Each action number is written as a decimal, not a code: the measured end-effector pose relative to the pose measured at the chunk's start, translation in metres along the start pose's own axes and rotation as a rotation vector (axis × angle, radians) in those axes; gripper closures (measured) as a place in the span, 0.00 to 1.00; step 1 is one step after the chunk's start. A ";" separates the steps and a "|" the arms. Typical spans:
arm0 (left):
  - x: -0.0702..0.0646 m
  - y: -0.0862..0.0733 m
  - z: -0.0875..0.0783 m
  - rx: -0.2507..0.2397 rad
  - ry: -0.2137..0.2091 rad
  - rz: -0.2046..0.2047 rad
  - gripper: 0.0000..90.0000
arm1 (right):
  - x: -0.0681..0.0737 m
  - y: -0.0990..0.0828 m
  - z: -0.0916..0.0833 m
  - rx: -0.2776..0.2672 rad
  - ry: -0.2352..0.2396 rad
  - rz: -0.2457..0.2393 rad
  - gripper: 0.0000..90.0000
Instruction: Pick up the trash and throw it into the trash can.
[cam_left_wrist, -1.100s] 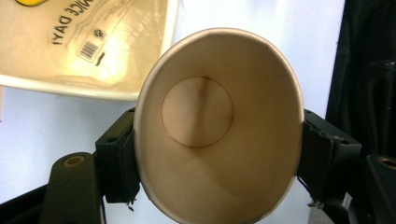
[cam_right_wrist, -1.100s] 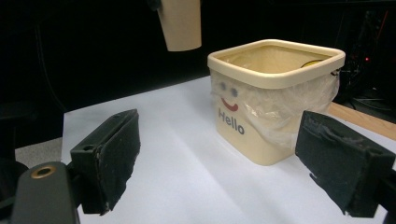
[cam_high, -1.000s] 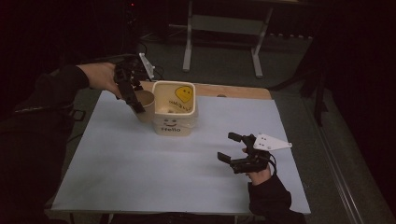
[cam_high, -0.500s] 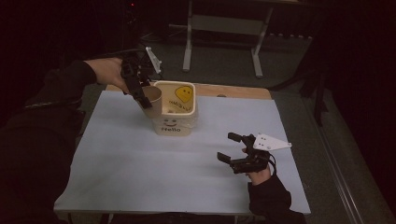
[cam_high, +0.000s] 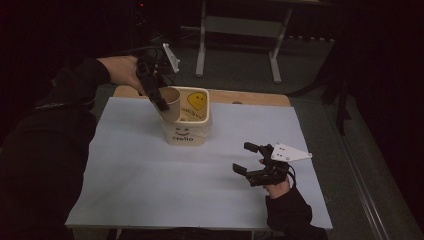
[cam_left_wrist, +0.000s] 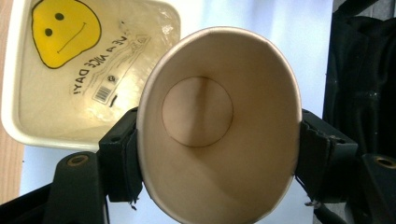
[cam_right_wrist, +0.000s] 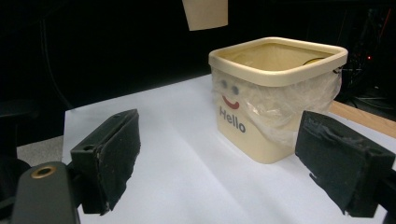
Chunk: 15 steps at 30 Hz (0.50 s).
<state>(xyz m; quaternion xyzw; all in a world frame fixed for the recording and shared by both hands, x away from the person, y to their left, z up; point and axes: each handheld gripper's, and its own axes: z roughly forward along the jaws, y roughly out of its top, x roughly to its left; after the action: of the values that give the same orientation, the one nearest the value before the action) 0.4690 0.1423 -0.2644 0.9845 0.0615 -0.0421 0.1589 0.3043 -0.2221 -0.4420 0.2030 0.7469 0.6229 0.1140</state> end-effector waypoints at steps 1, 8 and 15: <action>0.001 0.001 0.000 -0.002 -0.003 0.004 0.32 | 0.000 0.000 0.000 0.000 -0.002 0.000 0.15; 0.005 0.010 -0.005 -0.011 0.009 0.010 0.32 | 0.000 0.000 -0.002 -0.003 -0.003 0.001 0.15; 0.009 0.016 -0.007 -0.018 0.011 0.011 0.32 | 0.000 -0.001 -0.004 -0.004 -0.005 0.004 0.15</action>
<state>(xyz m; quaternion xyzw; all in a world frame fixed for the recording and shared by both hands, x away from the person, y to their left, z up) 0.4808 0.1308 -0.2535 0.9836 0.0574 -0.0351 0.1675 0.3026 -0.2254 -0.4421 0.2059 0.7450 0.6241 0.1148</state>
